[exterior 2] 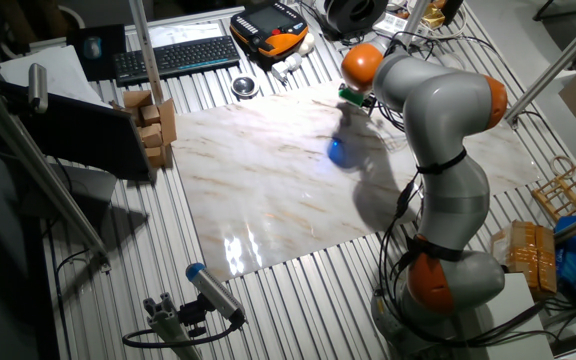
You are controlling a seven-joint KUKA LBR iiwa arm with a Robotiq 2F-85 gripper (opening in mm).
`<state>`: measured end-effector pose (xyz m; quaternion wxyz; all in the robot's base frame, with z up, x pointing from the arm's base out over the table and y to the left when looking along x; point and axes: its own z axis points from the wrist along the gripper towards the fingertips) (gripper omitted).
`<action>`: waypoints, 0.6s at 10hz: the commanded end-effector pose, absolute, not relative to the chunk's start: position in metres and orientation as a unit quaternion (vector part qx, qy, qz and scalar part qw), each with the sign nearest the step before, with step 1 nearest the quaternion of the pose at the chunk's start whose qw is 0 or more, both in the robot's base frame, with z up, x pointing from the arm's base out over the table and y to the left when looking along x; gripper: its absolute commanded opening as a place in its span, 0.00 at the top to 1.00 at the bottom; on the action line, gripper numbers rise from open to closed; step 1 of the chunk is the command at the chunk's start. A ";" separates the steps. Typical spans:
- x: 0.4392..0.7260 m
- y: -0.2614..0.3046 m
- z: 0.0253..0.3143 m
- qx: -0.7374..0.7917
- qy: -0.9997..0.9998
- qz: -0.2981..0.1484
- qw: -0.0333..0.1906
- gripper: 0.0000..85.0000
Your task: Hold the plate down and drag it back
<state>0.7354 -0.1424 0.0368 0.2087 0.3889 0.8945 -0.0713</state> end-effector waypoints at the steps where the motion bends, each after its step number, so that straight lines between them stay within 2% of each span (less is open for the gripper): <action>1: 0.735 -0.142 0.036 0.389 0.895 -0.070 0.208 1.00; 6: 0.736 -0.141 0.037 0.389 0.894 -0.072 0.210 1.00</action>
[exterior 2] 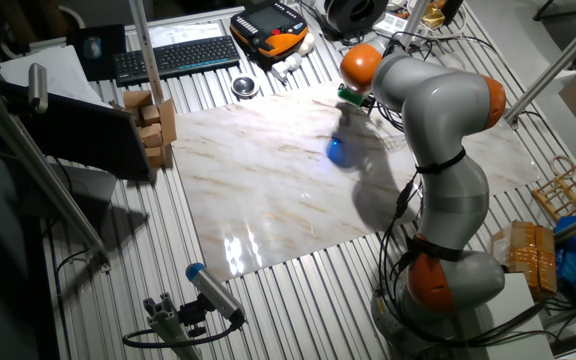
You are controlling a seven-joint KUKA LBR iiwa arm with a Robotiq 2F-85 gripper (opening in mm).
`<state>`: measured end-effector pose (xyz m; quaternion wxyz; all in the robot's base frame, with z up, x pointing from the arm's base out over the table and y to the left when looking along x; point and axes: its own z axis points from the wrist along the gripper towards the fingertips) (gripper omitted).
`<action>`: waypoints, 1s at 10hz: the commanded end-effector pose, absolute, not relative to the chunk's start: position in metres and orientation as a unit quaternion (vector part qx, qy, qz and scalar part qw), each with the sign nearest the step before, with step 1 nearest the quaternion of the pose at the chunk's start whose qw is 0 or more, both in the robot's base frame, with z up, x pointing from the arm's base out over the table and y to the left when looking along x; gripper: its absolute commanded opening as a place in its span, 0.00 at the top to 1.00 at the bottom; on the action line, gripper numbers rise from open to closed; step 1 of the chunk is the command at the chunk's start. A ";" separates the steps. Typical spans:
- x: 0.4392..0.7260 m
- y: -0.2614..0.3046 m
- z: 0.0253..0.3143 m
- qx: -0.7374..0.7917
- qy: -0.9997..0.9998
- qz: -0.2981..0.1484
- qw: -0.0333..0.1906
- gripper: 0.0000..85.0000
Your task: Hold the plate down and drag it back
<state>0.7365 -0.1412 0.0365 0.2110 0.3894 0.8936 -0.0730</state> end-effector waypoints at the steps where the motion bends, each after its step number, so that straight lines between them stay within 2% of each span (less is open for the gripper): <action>1: 0.737 -0.141 0.036 0.389 0.893 -0.073 0.212 1.00; 7: 0.737 -0.141 0.032 0.390 0.893 -0.072 0.213 1.00; 10: 0.736 -0.139 0.028 0.388 0.896 -0.065 0.205 1.00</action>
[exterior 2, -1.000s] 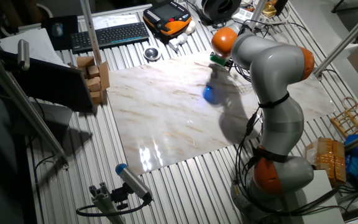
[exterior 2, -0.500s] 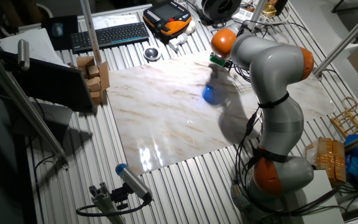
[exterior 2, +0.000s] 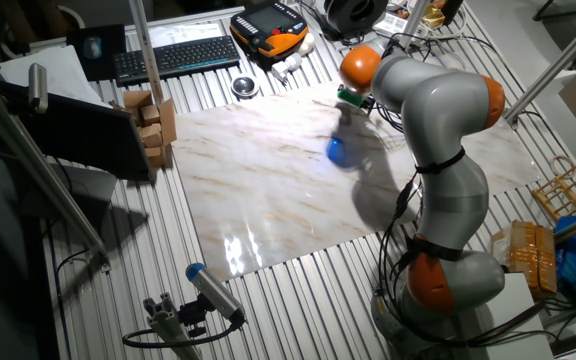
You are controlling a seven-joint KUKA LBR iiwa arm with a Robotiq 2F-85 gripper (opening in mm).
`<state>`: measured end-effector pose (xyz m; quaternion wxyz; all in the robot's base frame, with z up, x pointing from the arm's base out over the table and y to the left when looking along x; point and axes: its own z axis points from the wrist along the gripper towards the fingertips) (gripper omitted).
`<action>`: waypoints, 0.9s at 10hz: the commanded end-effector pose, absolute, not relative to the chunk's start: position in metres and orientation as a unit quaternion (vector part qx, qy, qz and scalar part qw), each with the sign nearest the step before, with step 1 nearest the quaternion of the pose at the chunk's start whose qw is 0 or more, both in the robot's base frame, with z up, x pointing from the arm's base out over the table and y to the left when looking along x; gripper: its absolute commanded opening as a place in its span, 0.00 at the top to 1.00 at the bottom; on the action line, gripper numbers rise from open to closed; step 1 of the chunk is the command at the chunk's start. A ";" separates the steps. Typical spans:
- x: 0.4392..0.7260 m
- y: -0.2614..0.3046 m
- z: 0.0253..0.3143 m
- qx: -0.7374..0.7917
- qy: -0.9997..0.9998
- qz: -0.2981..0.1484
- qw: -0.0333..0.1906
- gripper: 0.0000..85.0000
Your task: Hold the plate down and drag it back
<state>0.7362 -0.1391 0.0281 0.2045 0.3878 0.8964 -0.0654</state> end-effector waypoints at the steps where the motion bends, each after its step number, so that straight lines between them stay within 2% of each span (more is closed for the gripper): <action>1: 0.736 -0.138 0.027 0.388 0.897 -0.064 0.202 1.00; 9: 0.731 -0.130 0.031 0.385 0.905 -0.050 0.174 1.00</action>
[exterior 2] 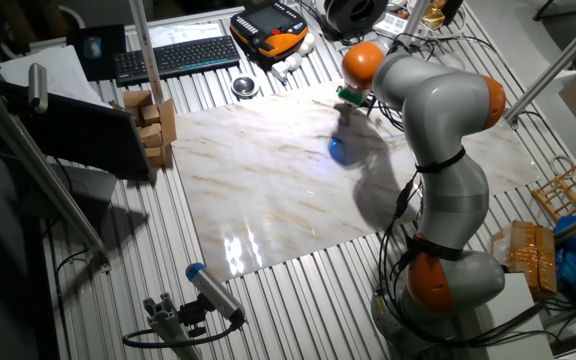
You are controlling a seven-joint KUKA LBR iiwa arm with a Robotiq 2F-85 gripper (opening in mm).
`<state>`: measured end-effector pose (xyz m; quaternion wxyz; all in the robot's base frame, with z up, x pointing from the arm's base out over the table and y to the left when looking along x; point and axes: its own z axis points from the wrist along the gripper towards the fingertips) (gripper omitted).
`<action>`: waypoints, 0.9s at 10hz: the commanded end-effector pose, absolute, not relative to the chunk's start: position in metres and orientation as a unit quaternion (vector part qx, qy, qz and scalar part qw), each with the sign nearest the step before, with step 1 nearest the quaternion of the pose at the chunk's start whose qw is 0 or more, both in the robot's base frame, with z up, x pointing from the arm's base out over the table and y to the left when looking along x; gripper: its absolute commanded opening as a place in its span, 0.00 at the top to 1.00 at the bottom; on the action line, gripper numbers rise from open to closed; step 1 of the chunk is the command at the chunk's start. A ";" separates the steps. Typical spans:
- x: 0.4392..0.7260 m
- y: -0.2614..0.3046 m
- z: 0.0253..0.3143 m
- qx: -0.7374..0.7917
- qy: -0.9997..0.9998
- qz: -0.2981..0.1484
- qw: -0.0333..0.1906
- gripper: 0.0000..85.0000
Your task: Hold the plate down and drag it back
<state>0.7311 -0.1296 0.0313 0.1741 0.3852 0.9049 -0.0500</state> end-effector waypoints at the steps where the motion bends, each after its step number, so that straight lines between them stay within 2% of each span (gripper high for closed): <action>1: 0.731 -0.128 0.033 0.384 0.906 -0.050 0.171 1.00; 7: 0.732 -0.131 0.040 0.382 0.906 -0.058 0.176 1.00; 9: 0.733 -0.131 0.034 0.381 0.905 -0.057 0.180 1.00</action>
